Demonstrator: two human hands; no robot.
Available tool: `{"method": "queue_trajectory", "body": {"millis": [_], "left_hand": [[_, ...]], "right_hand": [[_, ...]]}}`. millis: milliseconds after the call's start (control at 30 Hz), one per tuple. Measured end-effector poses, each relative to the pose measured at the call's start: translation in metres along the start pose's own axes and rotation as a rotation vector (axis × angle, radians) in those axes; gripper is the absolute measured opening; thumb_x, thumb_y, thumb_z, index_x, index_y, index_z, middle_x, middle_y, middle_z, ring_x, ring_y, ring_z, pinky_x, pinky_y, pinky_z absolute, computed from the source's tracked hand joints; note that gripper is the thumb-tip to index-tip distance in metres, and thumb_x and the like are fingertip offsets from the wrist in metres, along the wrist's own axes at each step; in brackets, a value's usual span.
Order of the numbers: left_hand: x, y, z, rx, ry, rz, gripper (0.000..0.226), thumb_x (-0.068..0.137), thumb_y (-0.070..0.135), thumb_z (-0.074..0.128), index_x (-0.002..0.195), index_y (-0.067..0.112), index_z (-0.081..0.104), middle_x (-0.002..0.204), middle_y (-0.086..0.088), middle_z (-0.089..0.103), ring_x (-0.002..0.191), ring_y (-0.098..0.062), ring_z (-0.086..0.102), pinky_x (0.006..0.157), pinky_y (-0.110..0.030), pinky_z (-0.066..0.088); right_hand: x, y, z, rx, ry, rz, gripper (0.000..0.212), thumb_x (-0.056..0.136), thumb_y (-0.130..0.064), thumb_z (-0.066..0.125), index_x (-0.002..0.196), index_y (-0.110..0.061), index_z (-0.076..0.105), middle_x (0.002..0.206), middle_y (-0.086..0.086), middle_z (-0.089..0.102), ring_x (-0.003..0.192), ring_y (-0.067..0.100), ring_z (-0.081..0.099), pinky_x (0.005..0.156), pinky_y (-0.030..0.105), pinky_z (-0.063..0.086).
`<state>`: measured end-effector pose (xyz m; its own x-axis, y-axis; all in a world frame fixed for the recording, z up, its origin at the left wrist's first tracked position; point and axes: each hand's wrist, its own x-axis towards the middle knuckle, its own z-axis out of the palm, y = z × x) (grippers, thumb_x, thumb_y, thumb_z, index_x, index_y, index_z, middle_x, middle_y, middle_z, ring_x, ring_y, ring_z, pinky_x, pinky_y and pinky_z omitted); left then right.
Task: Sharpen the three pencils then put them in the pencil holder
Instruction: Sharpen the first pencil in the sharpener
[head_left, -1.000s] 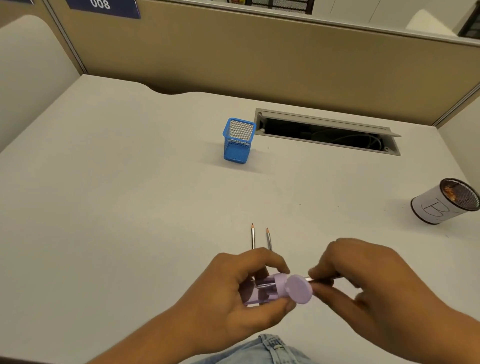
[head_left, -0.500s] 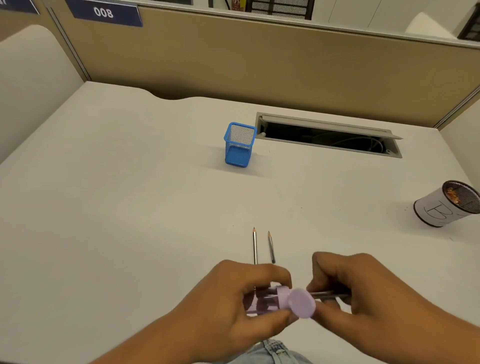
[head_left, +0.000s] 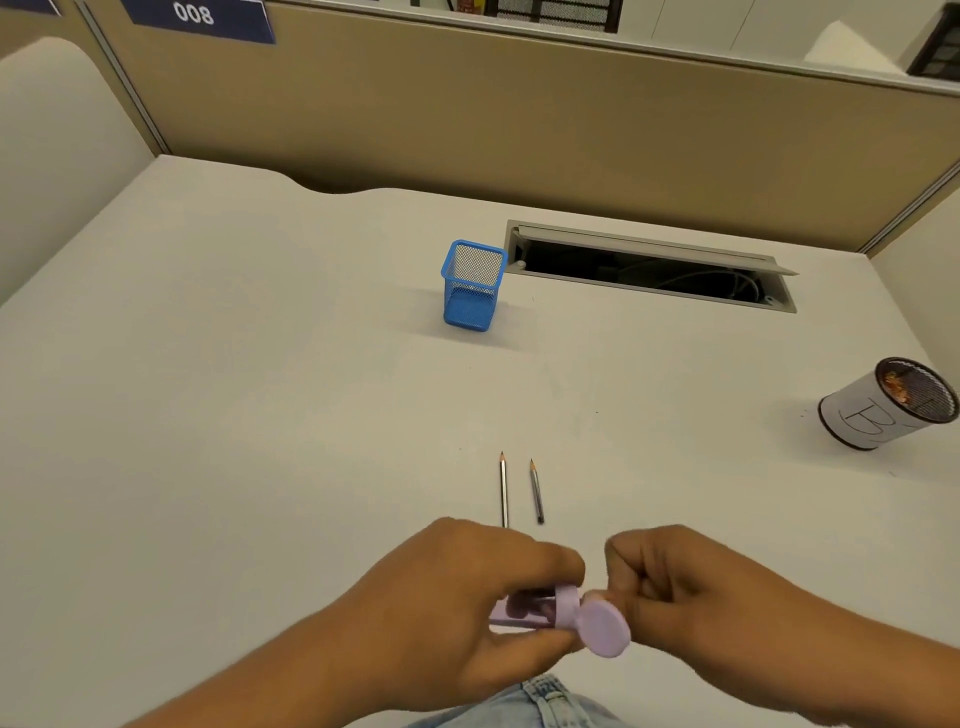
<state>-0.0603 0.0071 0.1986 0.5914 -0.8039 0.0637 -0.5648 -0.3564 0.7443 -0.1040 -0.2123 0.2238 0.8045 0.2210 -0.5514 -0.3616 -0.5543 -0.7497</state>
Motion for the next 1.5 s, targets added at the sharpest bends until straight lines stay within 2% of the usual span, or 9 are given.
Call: {"method": "queue_trajectory", "body": {"millis": [133,267,367,467,600,800,900,1200,1500], "left_hand": [[0.001,0.000,0.001,-0.262,0.012,-0.147,0.021,0.087,0.051,0.068,0.100,0.036,0.066,0.070,0.013,0.062,0.054,-0.007,0.049,0.053,-0.013,0.036],[0.001,0.000,-0.003,-0.659,-0.009,-0.264,0.019,0.083,0.039,0.074,0.101,0.032,0.072,0.075,-0.001,0.067,0.063,-0.012,0.054,0.063,-0.025,0.046],[0.002,0.004,-0.005,-0.717,0.021,-0.232,0.013,0.084,0.035,0.074,0.097,0.033,0.072,0.074,0.007,0.066,0.063,-0.011,0.054,0.062,-0.022,0.046],[-0.001,0.002,-0.005,-0.232,0.108,-0.048,0.012,0.087,0.039,0.072,0.095,0.032,0.066,0.071,0.011,0.061,0.057,-0.003,0.048,0.055,-0.011,0.037],[-0.004,0.001,-0.001,0.249,0.062,0.198,0.019,0.090,0.041,0.066,0.104,0.028,0.066,0.073,0.007,0.063,0.056,-0.011,0.047,0.046,-0.020,0.037],[-0.003,0.001,0.002,-0.326,0.067,-0.092,0.011,0.089,0.043,0.069,0.096,0.036,0.065,0.065,0.018,0.057,0.053,-0.004,0.045,0.053,-0.010,0.032],[-0.001,0.001,0.001,-0.459,0.086,-0.114,0.011,0.087,0.038,0.073,0.095,0.035,0.067,0.064,0.016,0.057,0.053,-0.002,0.045,0.055,-0.010,0.034],[-0.008,-0.006,0.002,0.467,0.088,0.368,0.015,0.097,0.029,0.059,0.110,0.022,0.054,0.059,-0.001,0.049,0.042,-0.024,0.035,0.033,-0.026,0.035],[-0.007,-0.020,0.005,0.360,0.205,0.262,0.013,0.098,0.036,0.053,0.106,0.026,0.057,0.073,0.005,0.062,0.054,-0.018,0.052,0.039,-0.028,0.043]], "right_hand": [[-0.010,-0.005,-0.005,-0.206,0.126,-0.241,0.020,0.080,-0.052,0.067,0.080,-0.034,0.058,0.068,-0.008,0.067,0.054,0.008,0.050,0.050,0.016,0.038],[-0.011,-0.007,-0.014,-0.947,0.443,-0.700,0.025,0.092,-0.039,0.059,0.076,-0.022,0.068,0.068,-0.005,0.063,0.055,0.020,0.051,0.044,0.029,0.039],[-0.012,-0.008,-0.009,-0.983,0.507,-0.794,0.027,0.092,-0.032,0.061,0.070,-0.018,0.067,0.057,0.000,0.054,0.047,0.025,0.039,0.040,0.030,0.033],[-0.010,-0.008,-0.003,-0.658,0.328,-0.462,0.029,0.091,-0.048,0.054,0.068,-0.034,0.041,0.050,-0.011,0.042,0.047,0.011,0.032,0.043,0.020,0.024],[-0.001,-0.001,-0.004,0.147,-0.042,0.079,0.040,0.089,-0.045,0.067,0.060,-0.025,0.048,0.048,-0.012,0.039,0.045,0.007,0.030,0.046,0.017,0.025],[-0.012,-0.003,-0.011,-0.595,0.244,-0.459,0.018,0.088,-0.047,0.061,0.079,-0.032,0.057,0.064,-0.012,0.061,0.054,0.006,0.046,0.048,0.014,0.031],[-0.013,-0.006,-0.013,-0.982,0.355,-0.735,0.039,0.098,-0.037,0.047,0.067,-0.019,0.061,0.055,-0.003,0.049,0.046,0.021,0.038,0.038,0.029,0.030],[-0.003,-0.012,-0.007,0.324,-0.263,0.273,0.034,0.091,-0.034,0.067,0.060,-0.024,0.056,0.049,-0.003,0.041,0.041,0.012,0.029,0.039,0.020,0.025],[0.006,-0.017,-0.017,-0.109,-0.128,0.043,0.039,0.097,-0.047,0.050,0.067,-0.026,0.064,0.047,-0.014,0.046,0.041,0.003,0.031,0.044,0.016,0.028]]}}
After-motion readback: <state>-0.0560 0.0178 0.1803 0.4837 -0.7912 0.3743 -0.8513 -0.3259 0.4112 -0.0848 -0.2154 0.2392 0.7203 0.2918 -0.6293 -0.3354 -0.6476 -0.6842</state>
